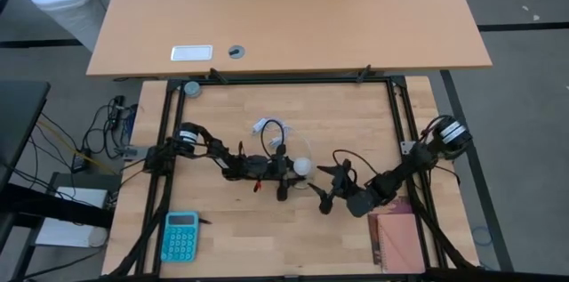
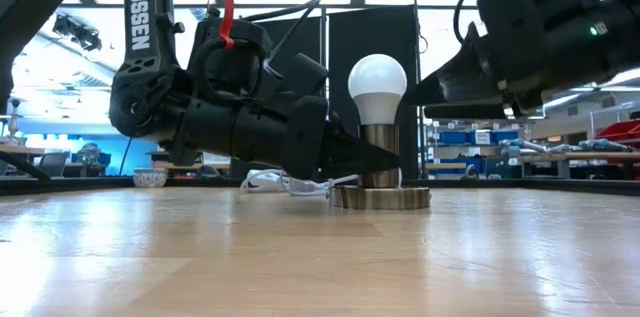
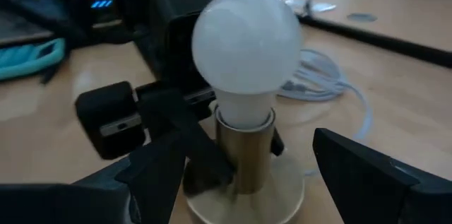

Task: Screw lightbulb
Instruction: Remove the white lightbulb from the lamp socket

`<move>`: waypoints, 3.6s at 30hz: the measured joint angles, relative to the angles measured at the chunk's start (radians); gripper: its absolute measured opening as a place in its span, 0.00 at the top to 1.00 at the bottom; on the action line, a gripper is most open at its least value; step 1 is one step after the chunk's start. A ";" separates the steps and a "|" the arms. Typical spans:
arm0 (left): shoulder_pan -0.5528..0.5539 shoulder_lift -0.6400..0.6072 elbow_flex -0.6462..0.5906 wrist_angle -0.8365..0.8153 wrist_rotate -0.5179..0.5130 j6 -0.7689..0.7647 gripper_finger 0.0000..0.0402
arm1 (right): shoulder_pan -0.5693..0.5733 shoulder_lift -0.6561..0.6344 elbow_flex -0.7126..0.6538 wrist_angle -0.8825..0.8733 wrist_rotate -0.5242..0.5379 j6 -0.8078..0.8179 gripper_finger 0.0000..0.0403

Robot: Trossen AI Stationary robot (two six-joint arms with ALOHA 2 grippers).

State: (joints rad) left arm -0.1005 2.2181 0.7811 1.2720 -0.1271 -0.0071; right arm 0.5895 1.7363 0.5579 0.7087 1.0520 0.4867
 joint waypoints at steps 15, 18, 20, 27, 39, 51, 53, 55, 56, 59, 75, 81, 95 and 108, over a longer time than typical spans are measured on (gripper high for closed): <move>0.006 0.000 0.000 -0.014 -0.288 -0.054 0.52 | -0.032 0.297 0.219 0.102 0.316 -0.062 0.23; 0.007 0.000 0.000 -0.015 -0.313 -0.058 0.52 | -0.048 0.307 0.225 0.101 0.338 -0.022 0.23; 0.006 0.000 0.000 -0.016 -0.321 -0.062 0.52 | -0.058 0.307 0.225 0.100 0.348 0.011 0.23; 0.006 0.000 0.000 -0.019 -0.322 -0.076 0.52 | -0.081 0.307 0.224 0.098 0.366 0.065 0.23; 0.006 0.000 0.000 -0.019 -0.323 -0.079 0.52 | -0.082 0.307 0.224 0.098 0.359 0.207 0.23; 0.006 0.000 0.000 -0.019 -0.324 -0.080 0.52 | -0.081 0.307 0.224 0.098 0.346 0.199 0.23; 0.006 0.000 0.000 -0.020 -0.324 -0.080 0.52 | -0.081 0.307 0.224 0.098 0.346 0.197 0.23; 0.006 0.000 0.000 -0.020 -0.324 -0.080 0.52 | -0.081 0.307 0.224 0.098 0.346 0.196 0.23; 0.006 0.000 0.000 -0.020 -0.325 -0.082 0.52 | -0.081 0.307 0.224 0.098 0.346 0.193 0.23; 0.006 0.000 0.000 -0.021 -0.337 -0.101 0.52 | -0.081 0.307 0.224 0.097 0.343 0.189 0.23; 0.006 0.000 0.000 -0.022 -0.363 -0.109 0.52 | -0.117 0.307 0.286 -0.013 0.378 0.093 0.23; 0.006 0.000 0.000 -0.023 -0.363 -0.110 0.52 | -0.182 0.307 0.286 -0.025 0.253 0.082 0.23; 0.006 0.000 0.000 -0.027 -0.366 -0.113 0.52 | -0.191 0.307 0.286 -0.026 0.238 0.053 0.23; 0.006 0.000 0.000 -0.027 -0.365 -0.108 0.52 | -0.184 0.306 0.232 -0.013 0.217 0.185 0.23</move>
State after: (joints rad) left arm -0.0944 2.2181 0.7807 1.2453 -0.4923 -0.1154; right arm 0.4055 2.0421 0.7902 0.6959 1.2688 0.6716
